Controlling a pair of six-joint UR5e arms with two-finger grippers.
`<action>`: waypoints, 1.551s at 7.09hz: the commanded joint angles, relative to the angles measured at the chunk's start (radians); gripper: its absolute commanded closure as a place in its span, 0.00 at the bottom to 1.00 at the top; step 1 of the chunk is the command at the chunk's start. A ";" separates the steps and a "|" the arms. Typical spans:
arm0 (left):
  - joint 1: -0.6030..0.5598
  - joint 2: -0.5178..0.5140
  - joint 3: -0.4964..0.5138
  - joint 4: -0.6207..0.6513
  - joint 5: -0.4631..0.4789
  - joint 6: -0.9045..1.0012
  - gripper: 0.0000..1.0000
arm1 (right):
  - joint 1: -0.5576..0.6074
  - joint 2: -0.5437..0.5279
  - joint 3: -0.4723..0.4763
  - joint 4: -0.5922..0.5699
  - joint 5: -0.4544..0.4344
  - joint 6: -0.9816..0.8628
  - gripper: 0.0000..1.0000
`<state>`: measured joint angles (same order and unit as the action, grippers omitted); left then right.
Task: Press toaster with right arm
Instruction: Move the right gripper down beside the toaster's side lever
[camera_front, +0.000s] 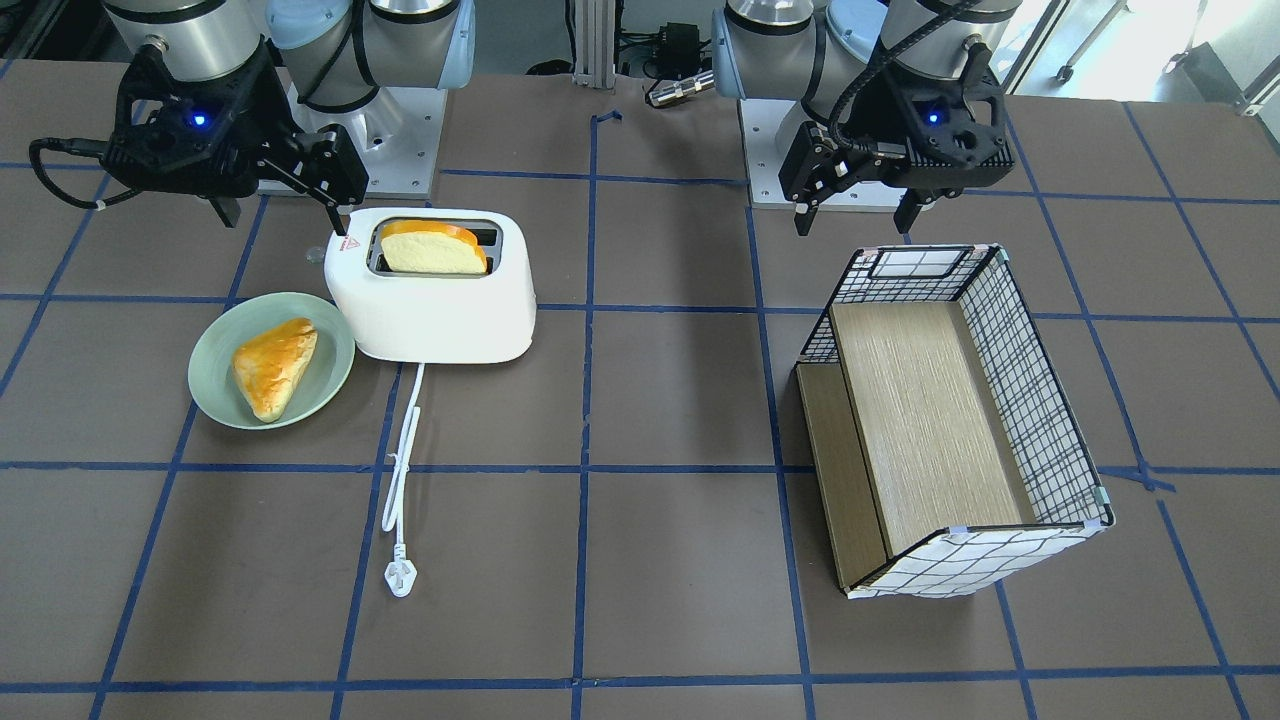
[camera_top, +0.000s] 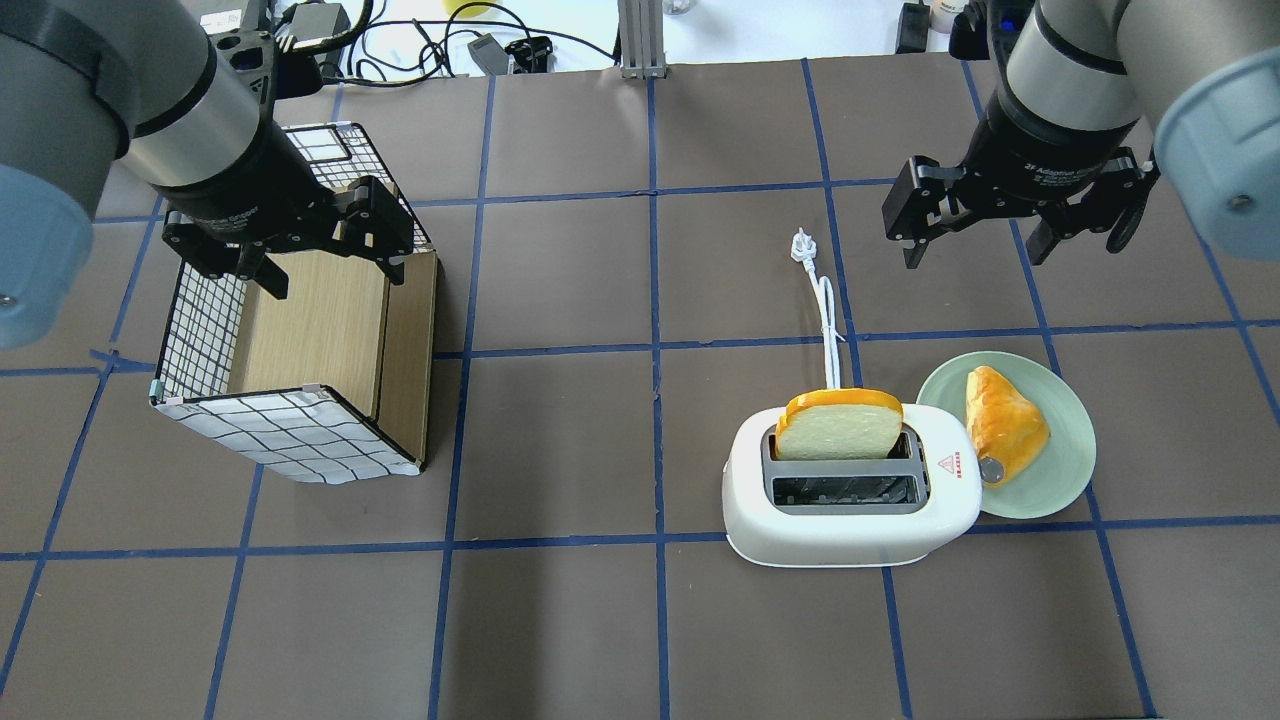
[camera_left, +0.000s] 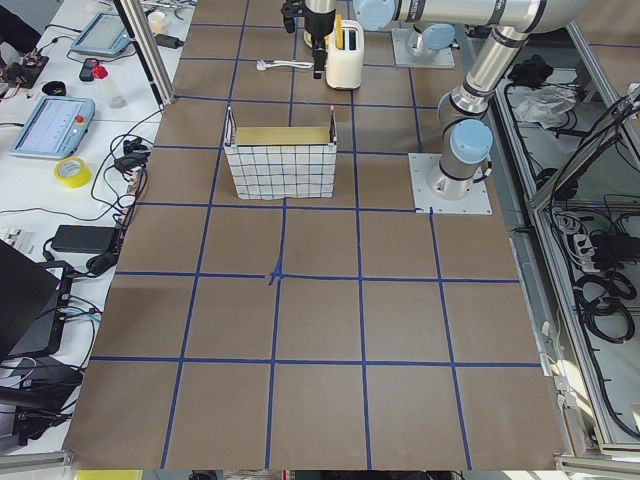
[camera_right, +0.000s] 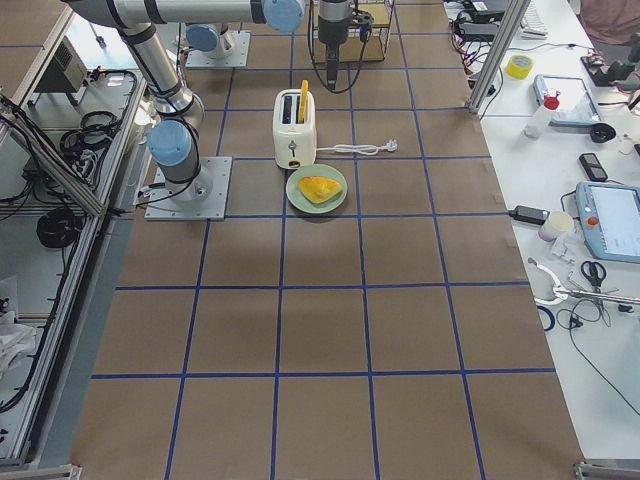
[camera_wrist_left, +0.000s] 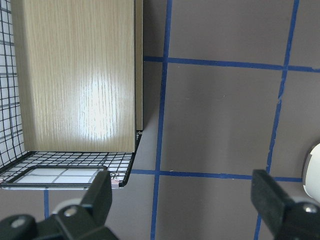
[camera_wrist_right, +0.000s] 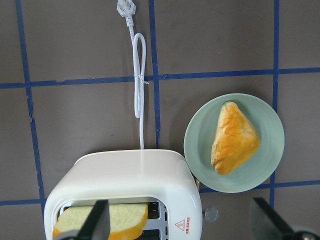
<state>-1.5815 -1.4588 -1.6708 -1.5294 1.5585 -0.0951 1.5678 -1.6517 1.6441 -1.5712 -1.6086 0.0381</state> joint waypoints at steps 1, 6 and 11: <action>0.000 0.000 -0.001 0.000 0.000 0.000 0.00 | -0.002 0.000 0.000 0.005 -0.001 -0.004 0.57; 0.000 0.000 0.000 0.000 0.000 0.000 0.00 | -0.131 0.000 0.003 0.074 0.018 -0.159 1.00; 0.000 0.000 -0.001 0.000 0.000 0.000 0.00 | -0.206 -0.002 0.198 -0.021 0.095 -0.290 1.00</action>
<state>-1.5815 -1.4588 -1.6713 -1.5294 1.5585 -0.0951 1.3646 -1.6527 1.7813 -1.5501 -1.5151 -0.2415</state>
